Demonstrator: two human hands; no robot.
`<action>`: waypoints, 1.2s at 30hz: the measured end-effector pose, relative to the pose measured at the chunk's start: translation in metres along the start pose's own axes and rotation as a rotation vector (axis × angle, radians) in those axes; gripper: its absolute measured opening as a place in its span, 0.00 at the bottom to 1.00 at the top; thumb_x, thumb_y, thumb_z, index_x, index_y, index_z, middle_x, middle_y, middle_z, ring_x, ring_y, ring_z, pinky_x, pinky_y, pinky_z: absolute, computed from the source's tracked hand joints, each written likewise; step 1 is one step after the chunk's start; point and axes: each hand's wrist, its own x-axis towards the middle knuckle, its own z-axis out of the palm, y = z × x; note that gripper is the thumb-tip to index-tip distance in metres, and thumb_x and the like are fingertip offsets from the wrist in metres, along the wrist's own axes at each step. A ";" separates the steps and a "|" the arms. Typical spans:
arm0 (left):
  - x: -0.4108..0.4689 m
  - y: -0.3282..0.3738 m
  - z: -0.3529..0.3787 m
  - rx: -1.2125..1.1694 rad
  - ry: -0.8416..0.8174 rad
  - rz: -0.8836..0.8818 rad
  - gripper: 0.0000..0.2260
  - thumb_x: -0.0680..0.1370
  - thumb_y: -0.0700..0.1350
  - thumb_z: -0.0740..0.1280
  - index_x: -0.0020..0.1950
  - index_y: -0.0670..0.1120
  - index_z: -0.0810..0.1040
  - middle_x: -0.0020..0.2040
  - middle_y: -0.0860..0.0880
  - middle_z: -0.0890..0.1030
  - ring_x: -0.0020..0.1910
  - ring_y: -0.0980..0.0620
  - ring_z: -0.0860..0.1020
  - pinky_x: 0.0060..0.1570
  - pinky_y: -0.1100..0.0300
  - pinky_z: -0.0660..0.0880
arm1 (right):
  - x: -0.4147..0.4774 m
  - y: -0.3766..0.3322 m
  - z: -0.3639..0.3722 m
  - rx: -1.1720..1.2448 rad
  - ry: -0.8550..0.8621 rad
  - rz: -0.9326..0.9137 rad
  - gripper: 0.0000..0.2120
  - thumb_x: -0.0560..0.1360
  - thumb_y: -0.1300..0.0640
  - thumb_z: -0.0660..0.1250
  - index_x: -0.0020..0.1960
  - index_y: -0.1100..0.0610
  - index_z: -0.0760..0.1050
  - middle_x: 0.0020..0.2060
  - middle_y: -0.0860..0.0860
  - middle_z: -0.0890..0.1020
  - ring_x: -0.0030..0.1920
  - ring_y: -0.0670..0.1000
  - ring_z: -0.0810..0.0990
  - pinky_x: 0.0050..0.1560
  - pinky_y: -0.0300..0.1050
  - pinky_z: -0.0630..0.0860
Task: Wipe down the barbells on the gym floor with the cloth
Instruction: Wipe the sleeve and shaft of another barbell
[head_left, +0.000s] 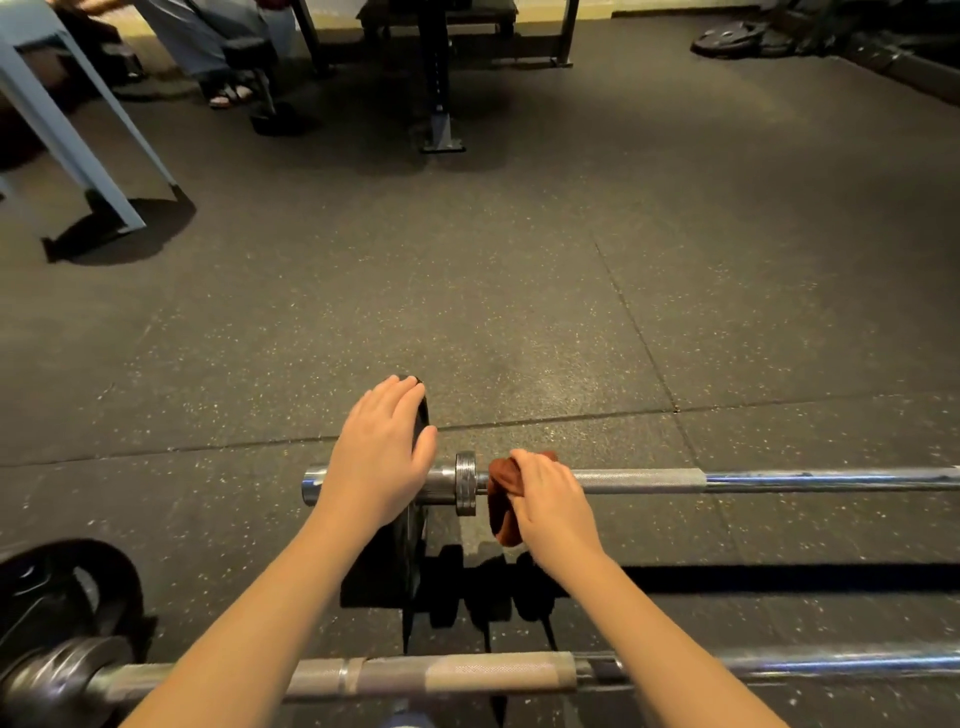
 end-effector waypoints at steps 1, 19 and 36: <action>0.001 0.001 0.001 -0.007 0.010 -0.006 0.32 0.76 0.56 0.47 0.71 0.38 0.69 0.71 0.42 0.70 0.73 0.44 0.64 0.73 0.50 0.57 | 0.005 -0.006 0.000 -0.014 -0.028 -0.052 0.19 0.80 0.57 0.60 0.70 0.54 0.65 0.62 0.49 0.75 0.62 0.54 0.71 0.63 0.45 0.63; 0.001 -0.002 0.004 -0.087 0.039 -0.019 0.29 0.78 0.53 0.46 0.71 0.38 0.70 0.71 0.43 0.71 0.73 0.45 0.64 0.72 0.56 0.52 | 0.060 -0.010 0.017 -0.106 -0.057 0.081 0.14 0.83 0.52 0.50 0.60 0.54 0.72 0.48 0.54 0.82 0.47 0.59 0.80 0.39 0.47 0.68; 0.002 0.003 0.007 -0.206 0.072 -0.078 0.30 0.77 0.52 0.45 0.70 0.36 0.70 0.70 0.40 0.71 0.73 0.43 0.64 0.72 0.55 0.56 | 0.018 -0.046 0.042 0.292 0.209 -0.101 0.20 0.77 0.50 0.53 0.62 0.57 0.76 0.61 0.54 0.77 0.63 0.55 0.74 0.65 0.51 0.68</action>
